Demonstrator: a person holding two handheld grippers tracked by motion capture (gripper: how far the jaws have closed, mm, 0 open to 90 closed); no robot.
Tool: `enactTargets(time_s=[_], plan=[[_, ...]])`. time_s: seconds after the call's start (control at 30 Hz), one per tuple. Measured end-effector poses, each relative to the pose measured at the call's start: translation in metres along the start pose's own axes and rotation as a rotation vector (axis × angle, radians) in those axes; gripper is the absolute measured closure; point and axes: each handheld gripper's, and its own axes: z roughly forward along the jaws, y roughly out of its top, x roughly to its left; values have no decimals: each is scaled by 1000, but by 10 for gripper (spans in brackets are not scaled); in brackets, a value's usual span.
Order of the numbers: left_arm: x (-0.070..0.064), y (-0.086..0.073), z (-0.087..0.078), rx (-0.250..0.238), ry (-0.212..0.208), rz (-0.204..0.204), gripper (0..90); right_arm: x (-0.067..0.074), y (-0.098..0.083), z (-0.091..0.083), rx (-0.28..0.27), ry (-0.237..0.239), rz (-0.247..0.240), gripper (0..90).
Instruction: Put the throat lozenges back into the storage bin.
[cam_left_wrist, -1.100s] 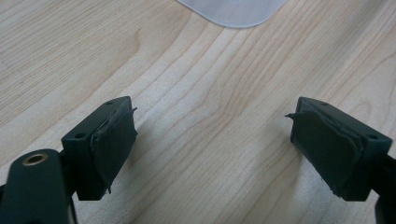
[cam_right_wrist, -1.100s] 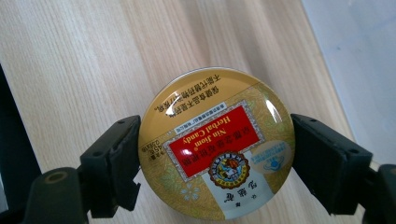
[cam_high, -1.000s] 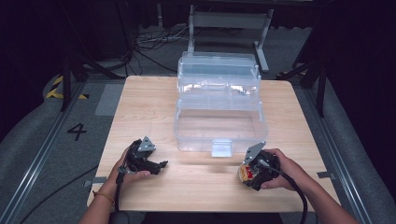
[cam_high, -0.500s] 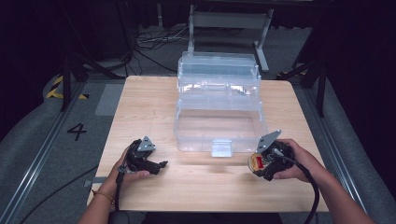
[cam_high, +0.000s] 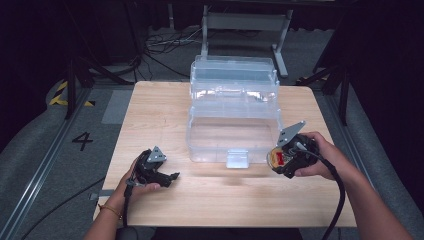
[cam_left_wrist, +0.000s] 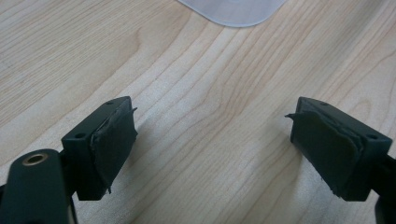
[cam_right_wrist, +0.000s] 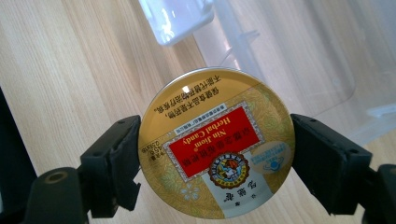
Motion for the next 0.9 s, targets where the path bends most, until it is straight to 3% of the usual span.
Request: enactTargets(time_s=[0.17,0.53,0.7,0.9], plan=[[0,0,0,0,1,-1,144,-6,4,-7,-17,-12,-28,205],[0,0,0,2,3,-2,144,-27,23,-24,-22,-95,-33,205],[0,0,0,2,3,-3,144,-35,28,-25,-28,-99,-36,205],[0,0,0,2,3,-3,144,-54,34,-16,-14,-107,-19,205]])
